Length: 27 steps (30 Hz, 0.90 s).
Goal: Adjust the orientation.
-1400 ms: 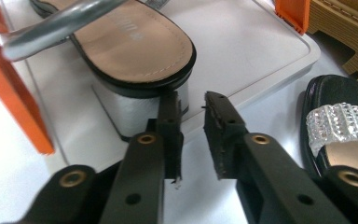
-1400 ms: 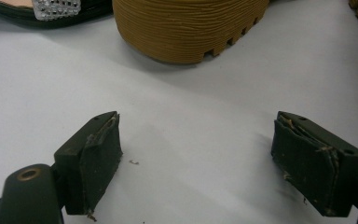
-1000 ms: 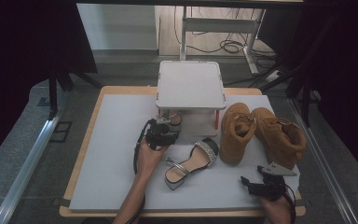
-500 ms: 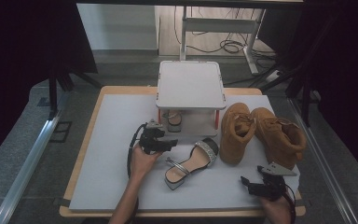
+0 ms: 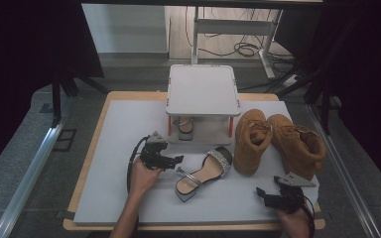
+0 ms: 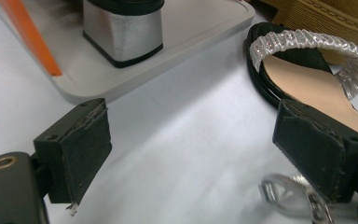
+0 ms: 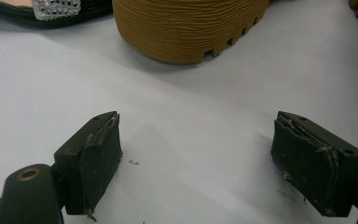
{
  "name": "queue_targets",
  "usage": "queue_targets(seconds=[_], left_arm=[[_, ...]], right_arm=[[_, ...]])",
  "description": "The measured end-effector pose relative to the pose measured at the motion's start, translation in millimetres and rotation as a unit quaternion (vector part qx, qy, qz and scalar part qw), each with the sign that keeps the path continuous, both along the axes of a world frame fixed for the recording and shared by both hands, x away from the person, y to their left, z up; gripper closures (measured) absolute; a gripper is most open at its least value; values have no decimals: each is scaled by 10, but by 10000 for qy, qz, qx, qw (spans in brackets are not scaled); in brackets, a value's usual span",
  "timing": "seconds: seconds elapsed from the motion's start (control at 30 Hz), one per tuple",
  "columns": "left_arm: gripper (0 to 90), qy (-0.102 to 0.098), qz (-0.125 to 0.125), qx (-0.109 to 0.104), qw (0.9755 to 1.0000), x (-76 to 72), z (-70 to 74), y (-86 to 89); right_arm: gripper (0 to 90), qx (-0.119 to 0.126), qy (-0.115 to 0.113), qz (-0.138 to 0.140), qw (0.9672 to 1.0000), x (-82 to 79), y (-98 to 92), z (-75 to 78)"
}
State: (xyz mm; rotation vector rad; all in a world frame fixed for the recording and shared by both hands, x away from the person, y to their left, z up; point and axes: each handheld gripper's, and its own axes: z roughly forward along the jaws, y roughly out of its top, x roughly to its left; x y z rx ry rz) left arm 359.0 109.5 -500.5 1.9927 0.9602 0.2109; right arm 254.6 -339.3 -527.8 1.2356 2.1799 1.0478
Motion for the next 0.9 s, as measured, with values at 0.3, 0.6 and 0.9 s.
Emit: queue_targets(seconds=[0.3,0.6,0.9], left_arm=[[109,133,85,-103,9998,-197,7,147],[109,104,19,-49,9999,-453,67,254],[113,74,-265,146,9995,-696,71,281]], right_arm=[[156,-1,0,0,10000,0,0,0],[156,-3,-4,2,10000,0,0,0],[156,-4,-4,0,10000,0,0,0]])
